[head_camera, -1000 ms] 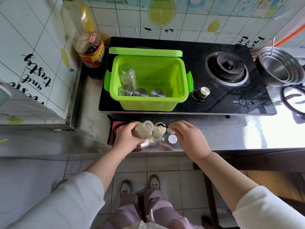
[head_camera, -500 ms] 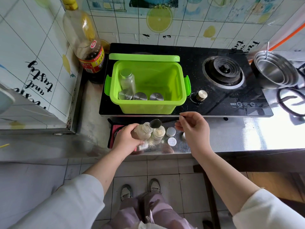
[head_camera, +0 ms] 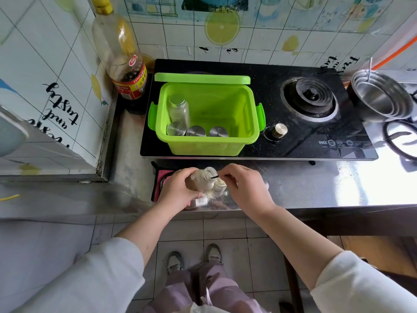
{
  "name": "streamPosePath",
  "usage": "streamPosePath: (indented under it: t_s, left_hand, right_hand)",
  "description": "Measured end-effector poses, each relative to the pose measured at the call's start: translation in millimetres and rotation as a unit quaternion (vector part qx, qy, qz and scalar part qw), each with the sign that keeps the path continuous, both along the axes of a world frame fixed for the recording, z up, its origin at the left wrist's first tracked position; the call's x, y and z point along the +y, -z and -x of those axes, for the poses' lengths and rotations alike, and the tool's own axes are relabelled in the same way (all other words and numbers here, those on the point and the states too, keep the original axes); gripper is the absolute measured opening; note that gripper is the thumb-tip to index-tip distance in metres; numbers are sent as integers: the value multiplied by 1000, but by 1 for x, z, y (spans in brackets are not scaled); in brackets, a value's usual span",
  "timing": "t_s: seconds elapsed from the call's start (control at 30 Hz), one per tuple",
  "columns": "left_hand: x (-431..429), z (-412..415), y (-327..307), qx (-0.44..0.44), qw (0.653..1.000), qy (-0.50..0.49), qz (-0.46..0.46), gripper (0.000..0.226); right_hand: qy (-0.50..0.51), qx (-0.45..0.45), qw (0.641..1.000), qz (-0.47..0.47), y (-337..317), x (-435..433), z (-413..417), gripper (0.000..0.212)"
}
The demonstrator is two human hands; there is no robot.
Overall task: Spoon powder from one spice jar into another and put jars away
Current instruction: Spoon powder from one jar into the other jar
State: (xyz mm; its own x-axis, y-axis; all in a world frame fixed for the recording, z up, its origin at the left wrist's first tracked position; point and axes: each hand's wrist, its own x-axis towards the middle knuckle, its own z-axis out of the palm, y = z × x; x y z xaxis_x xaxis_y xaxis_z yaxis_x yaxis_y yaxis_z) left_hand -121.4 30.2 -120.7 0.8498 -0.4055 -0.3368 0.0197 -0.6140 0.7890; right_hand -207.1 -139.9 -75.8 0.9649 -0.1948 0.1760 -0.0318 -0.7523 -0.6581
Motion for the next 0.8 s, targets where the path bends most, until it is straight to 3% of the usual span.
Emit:
streamPosePath:
  t_s: [0.27, 0.53, 0.8]
  left_hand:
    - [0, -1, 0, -7, 1000, 5, 7, 69]
    - [2, 0, -1, -11, 1000, 24, 13, 67]
    - [4, -3, 1, -11, 999, 29, 10, 68]
  right_hand:
    - [99, 107, 980, -132, 0, 5, -10, 8]
    - [191, 147, 892, -383, 2, 4, -14, 12]
    - [234, 126, 816, -514, -2, 0, -13, 10]
